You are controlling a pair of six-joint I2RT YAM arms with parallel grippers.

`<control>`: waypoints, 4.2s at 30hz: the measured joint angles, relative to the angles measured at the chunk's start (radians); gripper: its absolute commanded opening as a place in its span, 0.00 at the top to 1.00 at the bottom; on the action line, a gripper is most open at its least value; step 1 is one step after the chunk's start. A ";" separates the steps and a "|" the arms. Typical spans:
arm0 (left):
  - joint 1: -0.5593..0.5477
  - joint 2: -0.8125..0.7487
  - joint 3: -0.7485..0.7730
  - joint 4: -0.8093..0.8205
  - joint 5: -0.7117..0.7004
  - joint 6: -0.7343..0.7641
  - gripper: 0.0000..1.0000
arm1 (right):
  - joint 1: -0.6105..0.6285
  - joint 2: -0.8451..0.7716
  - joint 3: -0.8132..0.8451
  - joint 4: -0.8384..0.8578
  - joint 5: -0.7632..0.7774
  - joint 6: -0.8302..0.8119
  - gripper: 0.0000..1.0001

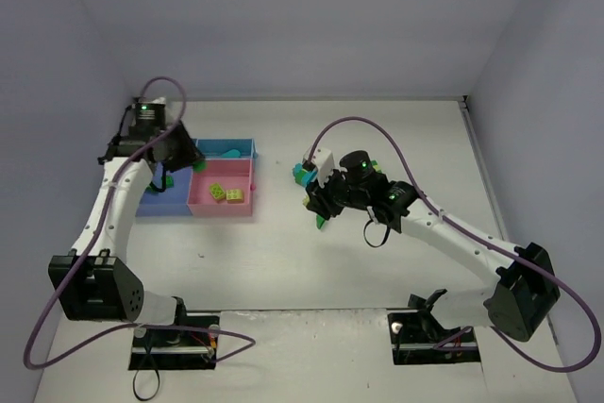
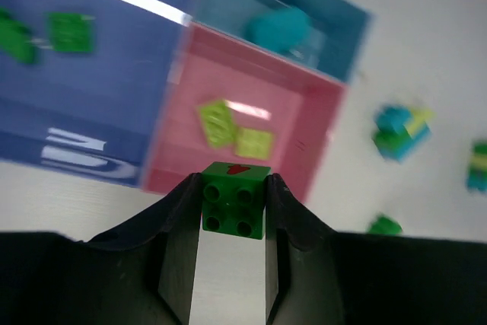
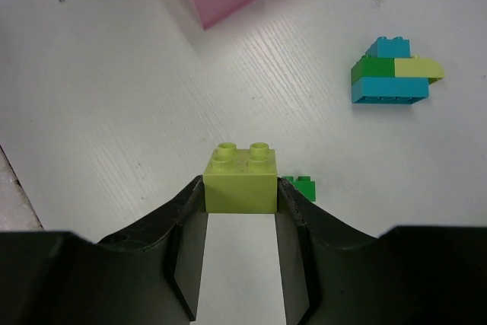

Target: Sort the legos into containers by color

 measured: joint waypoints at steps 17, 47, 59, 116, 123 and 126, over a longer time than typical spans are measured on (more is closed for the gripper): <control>0.233 0.259 -0.011 0.087 -0.433 0.011 0.21 | 0.003 0.085 0.039 0.029 -0.024 0.023 1.00; 0.118 -0.477 -0.291 -0.148 -0.098 0.092 0.19 | 0.133 0.949 0.900 0.085 0.013 0.144 0.21; -0.457 -0.185 -0.203 -0.002 -0.221 0.075 0.19 | -0.193 0.371 0.327 0.093 0.288 0.332 0.20; -0.747 0.670 0.220 0.228 -0.080 0.385 0.20 | -0.589 -0.241 -0.199 -0.134 0.306 0.532 0.18; -0.747 0.707 0.301 0.219 -0.003 0.620 0.20 | -0.589 -0.277 -0.216 -0.134 0.289 0.530 0.18; -0.747 0.737 0.319 0.216 0.030 0.689 0.20 | -0.589 -0.284 -0.221 -0.138 0.285 0.530 0.18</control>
